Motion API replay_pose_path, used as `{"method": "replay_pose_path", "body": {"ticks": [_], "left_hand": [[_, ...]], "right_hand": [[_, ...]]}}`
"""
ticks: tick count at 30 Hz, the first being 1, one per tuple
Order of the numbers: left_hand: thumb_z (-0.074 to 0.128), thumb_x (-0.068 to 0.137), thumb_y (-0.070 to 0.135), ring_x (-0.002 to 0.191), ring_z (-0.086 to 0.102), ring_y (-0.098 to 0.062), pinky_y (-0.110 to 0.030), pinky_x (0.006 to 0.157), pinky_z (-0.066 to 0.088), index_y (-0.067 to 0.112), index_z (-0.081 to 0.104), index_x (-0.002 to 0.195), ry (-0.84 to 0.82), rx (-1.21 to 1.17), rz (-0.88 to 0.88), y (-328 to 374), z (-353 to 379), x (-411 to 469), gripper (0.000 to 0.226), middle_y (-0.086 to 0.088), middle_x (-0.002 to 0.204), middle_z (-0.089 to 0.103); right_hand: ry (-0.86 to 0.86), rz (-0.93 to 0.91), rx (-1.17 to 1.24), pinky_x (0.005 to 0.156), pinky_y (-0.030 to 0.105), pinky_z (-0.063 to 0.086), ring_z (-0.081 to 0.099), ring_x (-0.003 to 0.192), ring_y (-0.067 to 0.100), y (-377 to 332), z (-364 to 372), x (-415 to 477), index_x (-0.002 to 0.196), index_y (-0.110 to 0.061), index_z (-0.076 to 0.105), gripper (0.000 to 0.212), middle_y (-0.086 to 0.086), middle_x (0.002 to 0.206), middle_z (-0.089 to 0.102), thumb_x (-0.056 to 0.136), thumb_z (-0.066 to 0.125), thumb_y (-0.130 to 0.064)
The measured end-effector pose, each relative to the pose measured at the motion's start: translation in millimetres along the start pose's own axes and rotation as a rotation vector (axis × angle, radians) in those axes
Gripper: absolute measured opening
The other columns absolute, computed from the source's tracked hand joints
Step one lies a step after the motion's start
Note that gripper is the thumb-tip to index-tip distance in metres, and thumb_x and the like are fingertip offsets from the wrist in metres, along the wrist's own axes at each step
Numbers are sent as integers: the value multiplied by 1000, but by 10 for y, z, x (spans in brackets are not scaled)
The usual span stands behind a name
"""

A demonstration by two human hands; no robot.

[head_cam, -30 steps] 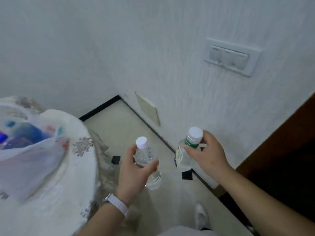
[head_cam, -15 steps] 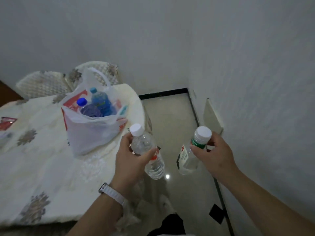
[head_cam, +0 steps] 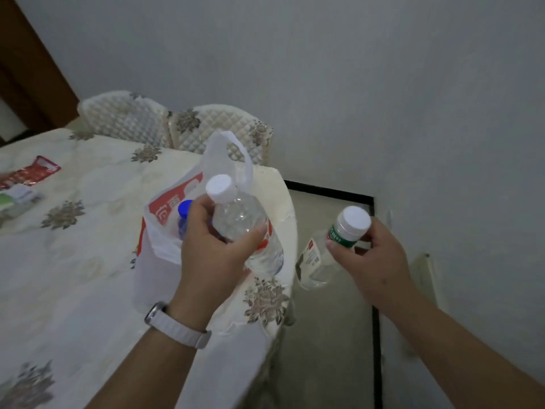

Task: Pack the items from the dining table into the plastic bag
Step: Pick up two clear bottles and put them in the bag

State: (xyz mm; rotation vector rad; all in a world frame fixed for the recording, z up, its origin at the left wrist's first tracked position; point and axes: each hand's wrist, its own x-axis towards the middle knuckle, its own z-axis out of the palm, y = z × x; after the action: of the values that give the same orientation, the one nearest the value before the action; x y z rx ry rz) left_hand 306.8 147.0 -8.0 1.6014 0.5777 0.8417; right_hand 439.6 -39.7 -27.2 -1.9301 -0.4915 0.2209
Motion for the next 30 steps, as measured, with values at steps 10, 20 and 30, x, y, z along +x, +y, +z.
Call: {"method": "replay_pose_path", "body": {"ticks": [10,20,30], "left_hand": [[85,72,7,105,66,-6,-24,86,55,25,50,118,371,157,142,229,-39,1187,61,2,116,64],[86,70,12,95,62,10,-16,80,53,30,47,116,649,443,5,58,255,1765,63,18,109,59],[88,70,20,104,60,-1,-25,83,55,31,46,124,729,463,-197,-228,-143,1984,69,17,116,58]], "right_hand": [[-238,-254,230,77,23,54,64,95,4,-507,510,1698,100,-41,61,38,-16,101,68,74,83,-25],[-572,-362,310,76,23,50,60,94,1,-661,1171,3001,106,-32,59,38,-14,101,65,74,81,-30],[-760,-383,176,81,36,52,57,97,8,-583,2076,3222,100,-37,53,34,-9,104,62,76,77,-36]]}}
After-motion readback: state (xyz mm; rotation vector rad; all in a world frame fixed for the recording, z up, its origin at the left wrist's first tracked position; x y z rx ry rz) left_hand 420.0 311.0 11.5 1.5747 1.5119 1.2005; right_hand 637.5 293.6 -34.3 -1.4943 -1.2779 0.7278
